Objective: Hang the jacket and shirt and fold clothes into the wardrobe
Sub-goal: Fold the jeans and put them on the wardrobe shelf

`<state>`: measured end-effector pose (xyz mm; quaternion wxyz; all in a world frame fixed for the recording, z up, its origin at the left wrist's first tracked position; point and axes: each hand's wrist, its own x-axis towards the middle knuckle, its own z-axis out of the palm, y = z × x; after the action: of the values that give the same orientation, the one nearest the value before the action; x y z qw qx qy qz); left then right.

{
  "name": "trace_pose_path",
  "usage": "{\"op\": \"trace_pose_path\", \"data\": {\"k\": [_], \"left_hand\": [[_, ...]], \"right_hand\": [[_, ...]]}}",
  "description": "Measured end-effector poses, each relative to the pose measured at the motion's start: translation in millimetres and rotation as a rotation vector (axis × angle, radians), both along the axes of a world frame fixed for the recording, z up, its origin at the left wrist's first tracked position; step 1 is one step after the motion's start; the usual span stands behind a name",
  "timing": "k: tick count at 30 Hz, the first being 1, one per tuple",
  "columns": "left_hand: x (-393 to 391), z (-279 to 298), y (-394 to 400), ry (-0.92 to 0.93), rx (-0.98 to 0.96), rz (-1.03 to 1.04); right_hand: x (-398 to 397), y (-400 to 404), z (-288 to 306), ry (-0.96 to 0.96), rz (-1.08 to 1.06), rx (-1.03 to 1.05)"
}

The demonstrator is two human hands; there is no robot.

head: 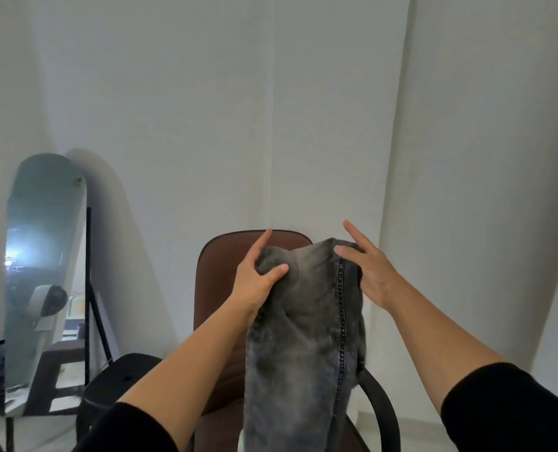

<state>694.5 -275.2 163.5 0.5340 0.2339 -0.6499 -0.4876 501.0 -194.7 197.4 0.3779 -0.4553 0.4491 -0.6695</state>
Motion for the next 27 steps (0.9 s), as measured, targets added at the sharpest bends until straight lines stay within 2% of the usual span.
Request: {"op": "trace_pose_path", "data": {"k": [4,7,10,13,16,19,21,24,27], "left_hand": [[-25,14,2,0.113,0.041,0.009],[-35,25,3,0.114,0.009,0.010],[-29,39,-4,-0.002,-0.059,0.042],[-14,48,-16,-0.195,-0.138,0.191],[-3,44,-25,-0.310,-0.138,0.296],[2,34,-26,-0.368,-0.079,0.308],[4,27,-19,-0.430,-0.039,0.264],[5,13,-1,-0.533,0.062,0.075],[7,-6,21,-0.510,0.221,-0.085]], "right_hand": [[-7,14,-27,0.107,0.108,0.055],[-3,20,-47,0.196,0.142,0.091],[-8,22,-45,0.185,0.062,0.047],[-11,22,-33,0.175,0.014,0.015],[-9,15,-26,0.202,-0.078,-0.032],[-8,8,-25,0.202,-0.145,-0.061],[-6,6,-26,0.153,-0.177,-0.075],[-3,4,-27,0.060,-0.196,-0.097],[-4,1,-34,0.021,-0.219,-0.092]]}}
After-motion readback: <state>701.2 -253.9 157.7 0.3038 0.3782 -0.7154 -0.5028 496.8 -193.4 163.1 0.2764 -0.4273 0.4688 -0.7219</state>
